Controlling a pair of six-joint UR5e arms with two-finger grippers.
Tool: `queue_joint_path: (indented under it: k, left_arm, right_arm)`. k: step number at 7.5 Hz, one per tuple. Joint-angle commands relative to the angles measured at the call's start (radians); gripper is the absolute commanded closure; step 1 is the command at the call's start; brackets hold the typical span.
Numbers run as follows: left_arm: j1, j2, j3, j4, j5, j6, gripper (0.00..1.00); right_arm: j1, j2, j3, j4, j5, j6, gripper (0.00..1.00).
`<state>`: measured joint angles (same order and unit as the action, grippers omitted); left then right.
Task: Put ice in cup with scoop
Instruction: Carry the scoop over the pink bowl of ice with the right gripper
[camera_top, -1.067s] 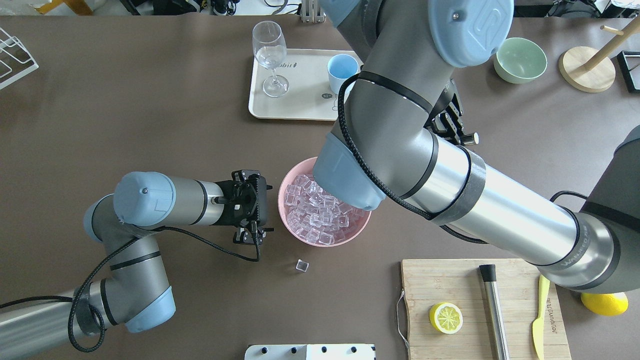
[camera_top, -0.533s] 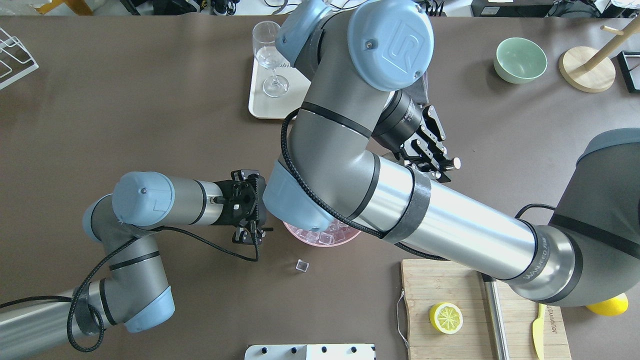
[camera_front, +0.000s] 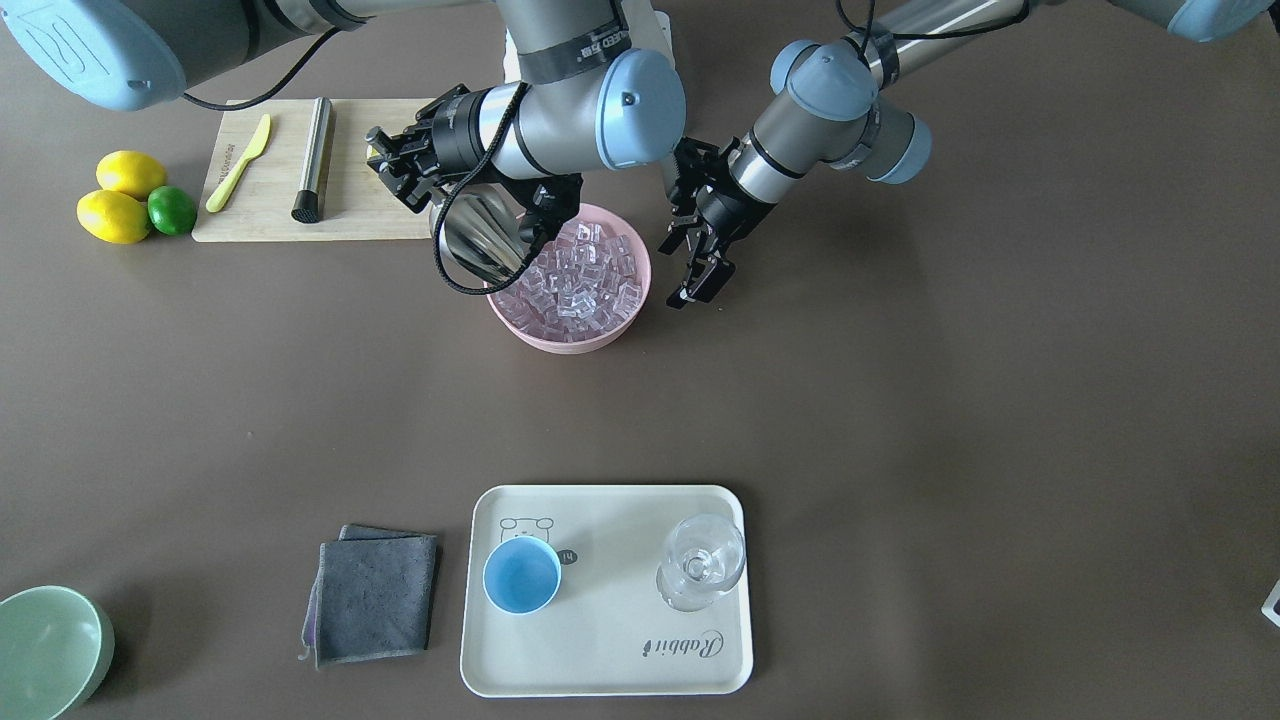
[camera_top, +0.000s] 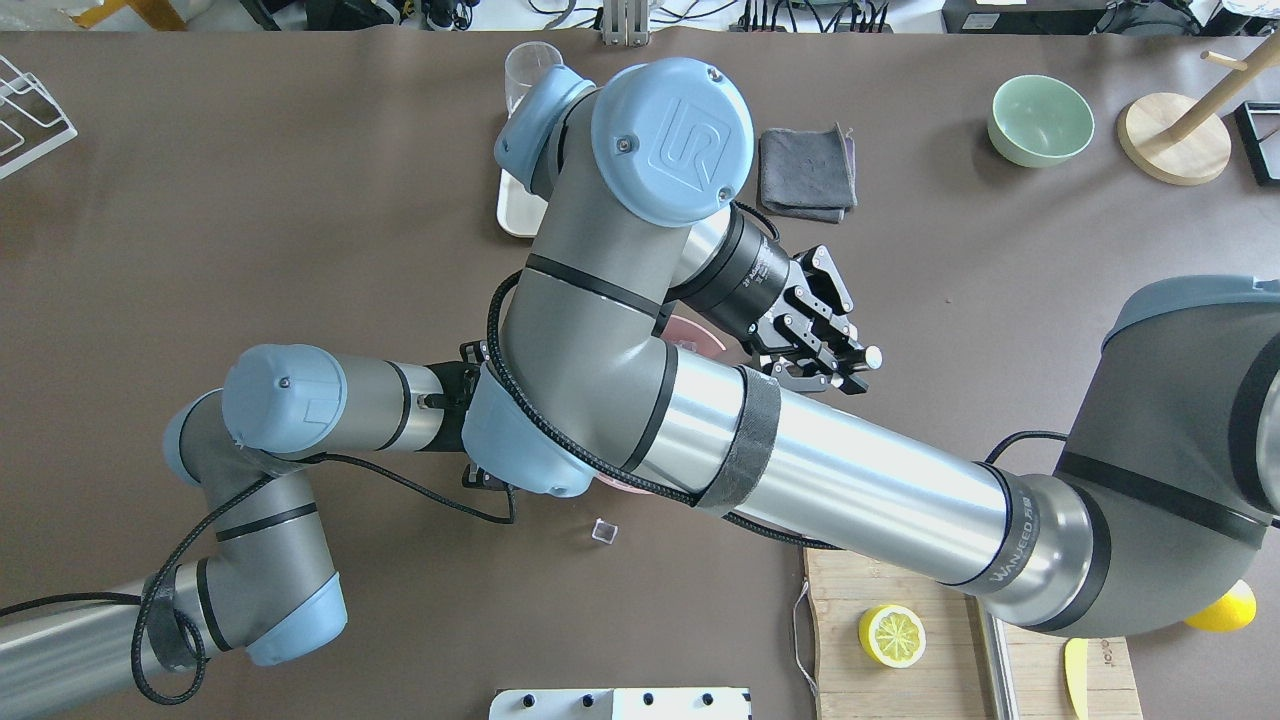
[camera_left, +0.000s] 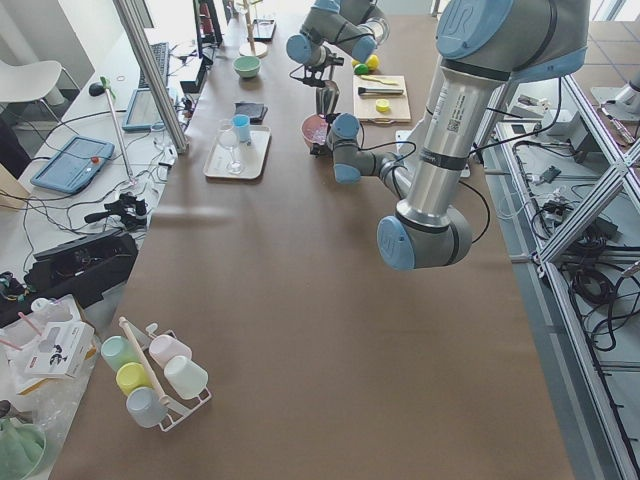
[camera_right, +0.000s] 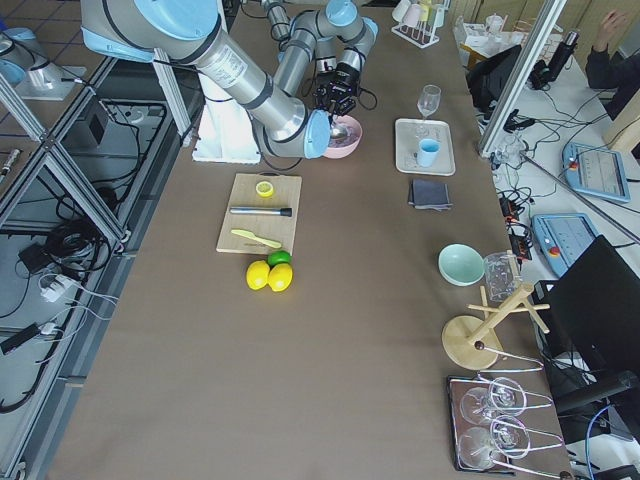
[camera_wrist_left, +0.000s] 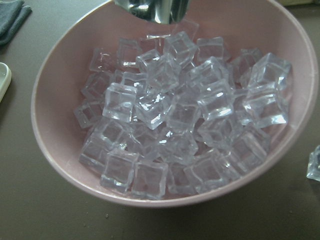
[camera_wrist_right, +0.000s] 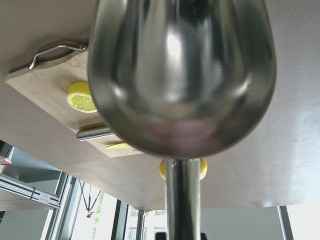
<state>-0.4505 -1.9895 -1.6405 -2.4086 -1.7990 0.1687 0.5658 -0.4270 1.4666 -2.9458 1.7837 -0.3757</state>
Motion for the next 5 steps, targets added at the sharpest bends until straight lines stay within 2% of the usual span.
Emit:
queue_joint_path:
  k: [1,5]
  left_arm:
    - [0.001,0.011,0.001,-0.02,0.001,0.0,0.02]
    - [0.0,0.011,0.001,-0.02,-0.002,0.002,0.02]
  right_arm:
    - [-0.046,0.014,-0.032,-0.003,-0.023,0.04,1.0]
    - [-0.087,0.014,-0.034,-0.009,-0.029,0.061,1.0]
